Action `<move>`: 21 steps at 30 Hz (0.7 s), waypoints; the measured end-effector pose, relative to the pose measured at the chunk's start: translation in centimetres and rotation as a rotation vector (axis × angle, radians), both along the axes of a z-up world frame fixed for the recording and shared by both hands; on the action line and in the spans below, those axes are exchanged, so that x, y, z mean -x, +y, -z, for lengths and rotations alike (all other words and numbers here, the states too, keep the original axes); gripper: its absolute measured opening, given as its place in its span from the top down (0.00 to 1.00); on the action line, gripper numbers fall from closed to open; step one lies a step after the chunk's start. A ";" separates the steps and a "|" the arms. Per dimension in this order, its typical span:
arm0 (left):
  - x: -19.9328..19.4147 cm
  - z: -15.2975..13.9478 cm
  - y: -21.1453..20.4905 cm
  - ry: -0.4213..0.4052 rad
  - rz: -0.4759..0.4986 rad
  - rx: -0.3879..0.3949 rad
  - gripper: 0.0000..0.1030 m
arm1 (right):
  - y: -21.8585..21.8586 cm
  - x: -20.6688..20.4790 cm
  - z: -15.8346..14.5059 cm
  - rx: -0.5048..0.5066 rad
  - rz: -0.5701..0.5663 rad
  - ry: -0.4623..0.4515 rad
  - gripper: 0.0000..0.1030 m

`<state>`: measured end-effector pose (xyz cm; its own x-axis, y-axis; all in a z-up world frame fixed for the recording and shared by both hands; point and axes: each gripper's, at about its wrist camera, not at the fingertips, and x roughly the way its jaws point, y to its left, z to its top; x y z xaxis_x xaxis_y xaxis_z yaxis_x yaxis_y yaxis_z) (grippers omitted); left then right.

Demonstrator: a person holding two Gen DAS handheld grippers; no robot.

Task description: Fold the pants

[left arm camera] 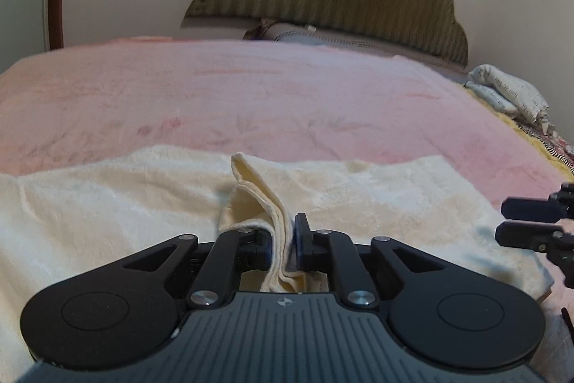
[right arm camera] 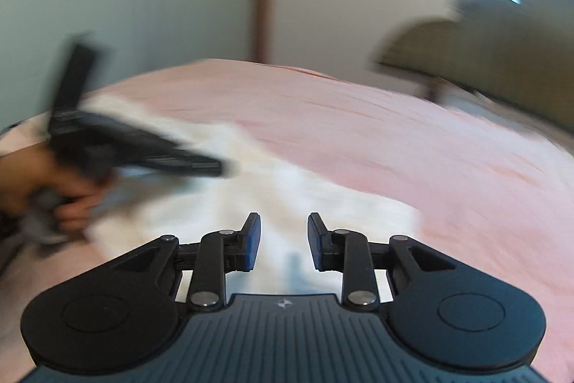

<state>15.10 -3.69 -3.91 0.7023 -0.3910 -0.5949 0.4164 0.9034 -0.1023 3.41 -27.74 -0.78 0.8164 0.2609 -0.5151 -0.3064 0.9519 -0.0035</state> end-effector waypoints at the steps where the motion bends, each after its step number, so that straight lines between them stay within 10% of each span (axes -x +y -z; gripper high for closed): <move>1: -0.1 0.1 0.2 0.006 -0.006 0.000 0.77 | -0.5 -0.6 0.5 0.002 0.028 0.037 0.73; 5: 0.1 -0.5 1.0 -0.003 -0.033 -0.014 0.69 | 0.4 -1.2 3.1 0.164 0.021 0.124 0.73; 13: -0.5 -3.7 1.5 -0.105 -0.159 -0.022 0.62 | 0.2 -3.0 0.4 0.023 0.040 0.013 0.73; 18: -2.9 -1.9 -1.8 -0.142 -0.114 -0.303 0.47 | 3.0 -5.8 3.7 0.131 0.019 0.107 0.71; 21: -4.1 -0.5 -0.9 -0.105 -0.159 -0.312 0.46 | 3.4 -3.8 3.2 0.136 0.036 0.069 0.71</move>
<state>19.25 -4.60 -3.37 0.8035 -0.0835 -0.5894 0.2620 0.9387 0.2241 7.25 -24.30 -3.94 0.7856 0.1555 -0.5988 -0.2756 0.9545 -0.1137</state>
